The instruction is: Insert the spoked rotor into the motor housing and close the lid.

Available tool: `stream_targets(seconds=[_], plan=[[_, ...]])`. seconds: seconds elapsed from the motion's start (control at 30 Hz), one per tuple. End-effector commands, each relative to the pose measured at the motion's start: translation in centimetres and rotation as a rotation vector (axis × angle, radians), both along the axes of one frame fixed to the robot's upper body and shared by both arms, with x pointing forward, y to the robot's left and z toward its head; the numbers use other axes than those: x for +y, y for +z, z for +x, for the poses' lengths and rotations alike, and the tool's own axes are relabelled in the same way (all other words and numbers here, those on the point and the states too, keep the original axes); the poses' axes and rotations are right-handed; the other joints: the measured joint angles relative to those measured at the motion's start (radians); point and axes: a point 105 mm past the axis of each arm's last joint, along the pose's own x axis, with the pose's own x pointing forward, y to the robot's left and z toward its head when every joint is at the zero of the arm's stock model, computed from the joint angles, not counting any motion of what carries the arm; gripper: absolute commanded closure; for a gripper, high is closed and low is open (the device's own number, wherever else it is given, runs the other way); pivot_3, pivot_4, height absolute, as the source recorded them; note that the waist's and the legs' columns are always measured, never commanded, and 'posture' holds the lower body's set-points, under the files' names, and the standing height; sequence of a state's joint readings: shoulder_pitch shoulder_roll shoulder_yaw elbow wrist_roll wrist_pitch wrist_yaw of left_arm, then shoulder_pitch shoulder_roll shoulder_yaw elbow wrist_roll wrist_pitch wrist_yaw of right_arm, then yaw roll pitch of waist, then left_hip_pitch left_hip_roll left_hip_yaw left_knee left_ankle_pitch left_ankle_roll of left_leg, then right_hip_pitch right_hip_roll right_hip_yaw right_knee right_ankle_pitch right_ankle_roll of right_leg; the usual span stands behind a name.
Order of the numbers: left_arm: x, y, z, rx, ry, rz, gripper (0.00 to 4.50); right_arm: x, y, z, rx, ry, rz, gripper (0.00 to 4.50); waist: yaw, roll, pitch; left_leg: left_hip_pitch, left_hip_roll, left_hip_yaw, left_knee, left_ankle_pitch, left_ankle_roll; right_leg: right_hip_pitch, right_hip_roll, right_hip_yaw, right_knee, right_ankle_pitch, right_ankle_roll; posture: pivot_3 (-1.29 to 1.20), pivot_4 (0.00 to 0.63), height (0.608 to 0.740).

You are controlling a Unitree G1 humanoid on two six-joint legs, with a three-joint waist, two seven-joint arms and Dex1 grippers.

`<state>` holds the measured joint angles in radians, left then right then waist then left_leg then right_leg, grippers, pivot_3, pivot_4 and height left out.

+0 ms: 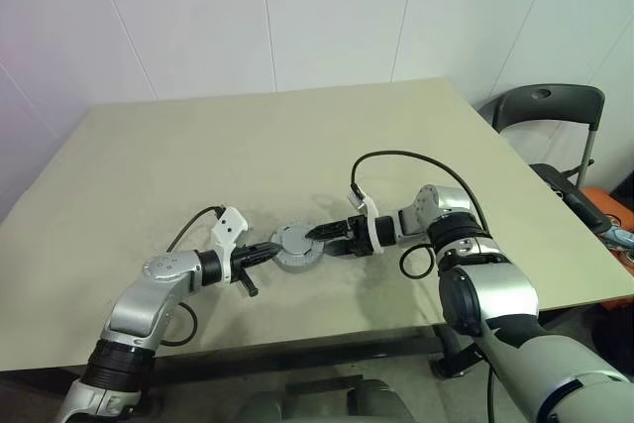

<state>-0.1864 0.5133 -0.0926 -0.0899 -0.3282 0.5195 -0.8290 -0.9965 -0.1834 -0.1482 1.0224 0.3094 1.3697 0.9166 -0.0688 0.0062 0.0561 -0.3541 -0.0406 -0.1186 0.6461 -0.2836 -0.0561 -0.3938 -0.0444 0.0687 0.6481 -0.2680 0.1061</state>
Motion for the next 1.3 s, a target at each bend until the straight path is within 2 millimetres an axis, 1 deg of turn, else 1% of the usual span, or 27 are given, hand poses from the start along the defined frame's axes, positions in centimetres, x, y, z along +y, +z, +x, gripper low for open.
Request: stream_targets(seconds=[0.03, 0.13, 0.17, 0.4, 0.53, 0.6, 0.7, 0.77, 0.87, 0.97, 1.03, 1.13, 1.2, 1.3], plan=[[-0.4, -0.5, -0.4, 0.024, -0.016, 0.008, 4.50, 1.2, 2.2, 0.6, -0.047, -0.007, 0.104, 2.27, -0.001, 0.000, 0.000, 0.000, 0.000, 0.000, 0.000, 0.000, 0.000, 0.000, 0.000, 0.000, 0.000, 0.000, 0.000, 0.00, 0.000, 0.740], [-0.3, -0.6, -0.5, 0.027, -0.016, 0.007, 4.50, 1.1, 2.3, 0.7, -0.049, -0.019, 0.110, 3.08, -0.001, 0.000, 0.000, 0.001, 0.000, 0.000, 0.000, 0.000, 0.000, 0.000, 0.000, 0.000, 0.001, 0.000, 0.000, 0.00, 0.000, 0.740], [-0.3, -0.6, -0.5, 0.028, -0.016, 0.006, 4.50, 1.2, 2.4, 0.8, -0.052, -0.022, 0.113, 3.27, 0.000, 0.000, 0.000, 0.001, 0.000, 0.000, 0.000, 0.000, 0.000, 0.000, 0.000, 0.000, 0.001, 0.000, 0.000, 0.00, 0.000, 0.740], [-0.1, -0.3, -0.6, 0.025, 0.002, -0.028, 4.50, 1.4, 2.7, 0.7, -0.061, -0.022, 0.132, 3.28, -0.001, 0.000, 0.000, 0.001, 0.000, 0.000, 0.000, 0.000, 0.000, 0.000, 0.000, 0.000, 0.001, 0.000, 0.000, 0.00, 0.000, 0.740], [0.0, 1.0, -0.4, 0.005, 0.053, -0.128, 4.50, 1.5, 2.9, 0.6, -0.064, -0.017, 0.143, 3.28, -0.001, 0.000, 0.000, 0.000, 0.000, 0.000, 0.000, 0.000, 0.000, 0.000, 0.000, 0.000, 0.000, 0.000, 0.000, 0.00, 0.000, 0.740], [0.2, 2.5, -0.3, 0.005, 0.102, -0.263, 4.50, 1.5, 3.1, 0.6, -0.067, -0.015, 0.152, 3.28, -0.001, 0.000, 0.000, 0.000, 0.001, 0.000, 0.000, 0.000, 0.000, -0.001, 0.000, 0.000, 0.000, 0.000, 0.000, 0.00, 0.000, 0.740], [1.3, 5.2, -0.1, -0.009, 0.196, -0.488, 4.50, 1.6, 3.4, 0.5, -0.072, -0.011, 0.162, 3.28, -0.001, -0.001, 0.000, -0.003, 0.001, 0.000, 0.000, 0.000, 0.000, -0.003, 0.000, 0.000, 0.000, 0.000, 0.000, 0.00, 0.000, 0.740], [2.5, 6.6, 0.0, -0.019, 0.262, -0.606, 4.50, 1.5, 3.6, 0.5, -0.076, -0.011, 0.168, 3.28, -0.001, -0.001, 0.001, -0.004, 0.002, -0.001, 0.000, 0.000, 0.000, -0.004, 0.000, 0.000, 0.000, 0.000, 0.000, 0.00, 0.000, 0.740], [4.1, 6.9, -0.5, -0.003, 0.325, -0.682, 4.50, 1.5, 3.9, 0.7, -0.085, -0.016, 0.176, 3.28, -0.001, -0.001, 0.001, -0.003, 0.002, -0.001, -0.001, 0.000, 0.000, -0.004, 0.000, 0.001, 0.000, 0.000, 0.000, 0.00, 0.000, 0.740], [5.9, 6.1, -0.9, 0.029, 0.422, -0.724, 4.50, 1.7, 4.7, 0.9, -0.114, -0.018, 0.208, 3.28, -0.001, -0.001, 0.001, -0.003, 0.001, 0.001, 0.000, 0.000, 0.000, -0.004, 0.000, 0.001, 0.000, 0.000, 0.000, 0.00, 0.000, 0.740], [6.8, 6.1, -1.3, 0.047, 0.454, -0.805, 4.50, 1.6, 5.3, 1.1, -0.127, -0.020, 0.219, 3.28, -0.001, -0.001, 0.001, -0.003, 0.001, 0.001, 0.000, 0.000, 0.000, -0.003, 0.000, 0.001, 0.000, 0.000, 0.000, 0.00, 0.000, 0.740], [7.7, 6.4, -2.1, 0.072, 0.467, -0.924, 3.90, 1.2, 6.1, 1.5, -0.154, -0.029, 0.226, 3.28, 0.000, -0.001, 0.001, -0.003, 0.001, 0.001, 0.000, 0.000, 0.000, -0.003, 0.000, 0.000, 0.000, 0.000, 0.000, 0.00, 0.000, 0.740], [7.8, 6.2, -2.5, 0.094, 0.463, -0.955, 3.29, 1.0, 6.6, 1.7, -0.167, -0.034, 0.231, 3.28, 0.001, -0.001, 0.001, -0.003, 0.001, 0.001, 0.000, 0.000, 0.000, -0.003, 0.000, 0.000, -0.001, 0.000, 0.000, 0.00, 0.000, 0.740], [8.1, 5.7, -3.0, 0.123, 0.473, -1.014, 2.25, 0.5, 7.5, 2.1, -0.192, -0.041, 0.234, 3.28, -0.001, -0.001, 0.001, -0.003, 0.001, 0.001, 0.000, 0.000, 0.000, -0.003, 0.000, 0.000, -0.001, 0.000, 0.000, 0.00, 0.000, 0.740]])
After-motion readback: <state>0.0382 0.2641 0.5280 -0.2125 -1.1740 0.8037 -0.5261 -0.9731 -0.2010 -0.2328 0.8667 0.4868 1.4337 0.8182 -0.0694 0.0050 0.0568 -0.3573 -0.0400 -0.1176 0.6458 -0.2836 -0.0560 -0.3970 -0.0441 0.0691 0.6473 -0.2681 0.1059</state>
